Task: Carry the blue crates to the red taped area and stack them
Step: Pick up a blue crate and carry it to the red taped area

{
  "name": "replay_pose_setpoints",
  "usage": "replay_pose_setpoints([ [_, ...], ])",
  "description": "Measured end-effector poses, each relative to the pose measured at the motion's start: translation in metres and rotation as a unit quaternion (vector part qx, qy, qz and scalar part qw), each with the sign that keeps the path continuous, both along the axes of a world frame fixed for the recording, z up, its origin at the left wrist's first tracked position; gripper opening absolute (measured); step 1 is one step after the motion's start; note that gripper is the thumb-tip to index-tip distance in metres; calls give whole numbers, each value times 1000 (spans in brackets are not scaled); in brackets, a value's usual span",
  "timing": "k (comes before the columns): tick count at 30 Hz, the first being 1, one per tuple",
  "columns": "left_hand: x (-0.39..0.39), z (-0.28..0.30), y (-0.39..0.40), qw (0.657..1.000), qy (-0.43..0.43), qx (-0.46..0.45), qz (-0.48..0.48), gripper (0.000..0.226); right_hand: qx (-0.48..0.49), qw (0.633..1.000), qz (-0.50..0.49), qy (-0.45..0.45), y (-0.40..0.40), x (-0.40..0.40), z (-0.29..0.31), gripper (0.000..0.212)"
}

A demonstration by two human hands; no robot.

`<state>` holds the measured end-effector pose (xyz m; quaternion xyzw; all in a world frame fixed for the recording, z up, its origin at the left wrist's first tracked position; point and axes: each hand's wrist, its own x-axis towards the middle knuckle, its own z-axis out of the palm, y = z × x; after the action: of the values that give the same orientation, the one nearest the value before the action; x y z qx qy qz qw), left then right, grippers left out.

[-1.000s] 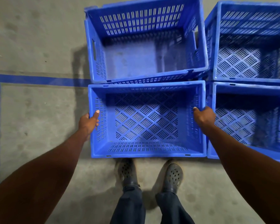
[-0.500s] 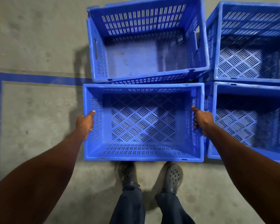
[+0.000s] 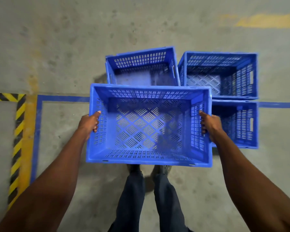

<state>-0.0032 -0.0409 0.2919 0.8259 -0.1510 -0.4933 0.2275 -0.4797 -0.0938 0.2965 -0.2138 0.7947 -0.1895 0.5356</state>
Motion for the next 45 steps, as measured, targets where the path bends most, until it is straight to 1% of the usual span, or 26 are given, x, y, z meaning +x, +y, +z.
replay_pose_setpoints([
  [3,-16,79,0,1000,10,-24,-13,39,-22,1000,-9,-1,9,-22,80,39],
  [6,-37,156,3,999,0,-42,-26,39,-36,999,-20,5,25,-41,152,40],
  [11,-63,257,21,997,5,-62,-45,35,-67,995,-74,17,72,-64,260,39],
  [14,-80,303,28,994,25,-71,-79,32,-83,990,-108,33,112,-73,315,36],
  [16,-88,325,28,991,27,-77,-104,31,-90,986,-129,53,140,-80,341,34],
  [18,-96,342,25,987,31,-79,-138,32,-94,980,-160,66,170,-88,361,33],
  [20,-108,357,24,980,29,-79,-179,32,-90,972,-199,85,208,-93,377,37],
  [23,-136,383,20,964,38,-87,-247,35,-92,955,-262,102,269,-94,402,38],
  [25,-160,398,20,947,41,-98,-303,39,-97,938,-313,108,312,-91,417,36],
  [29,-218,426,26,907,51,-118,-400,37,-111,898,-411,107,399,-83,438,34],
  [34,-311,444,63,847,76,-111,-514,36,-114,829,-532,130,521,-75,443,34],
  [37,-371,446,101,797,87,-97,-590,40,-108,778,-604,135,600,-66,441,34],
  [39,-411,446,137,757,88,-92,-641,42,-107,743,-647,133,652,-57,437,33],
  [41,-449,449,181,720,93,-95,-681,40,-107,709,-686,128,705,-44,436,32],
  [45,-517,455,286,646,105,-86,-751,35,-95,626,-762,134,809,-12,436,30],
])
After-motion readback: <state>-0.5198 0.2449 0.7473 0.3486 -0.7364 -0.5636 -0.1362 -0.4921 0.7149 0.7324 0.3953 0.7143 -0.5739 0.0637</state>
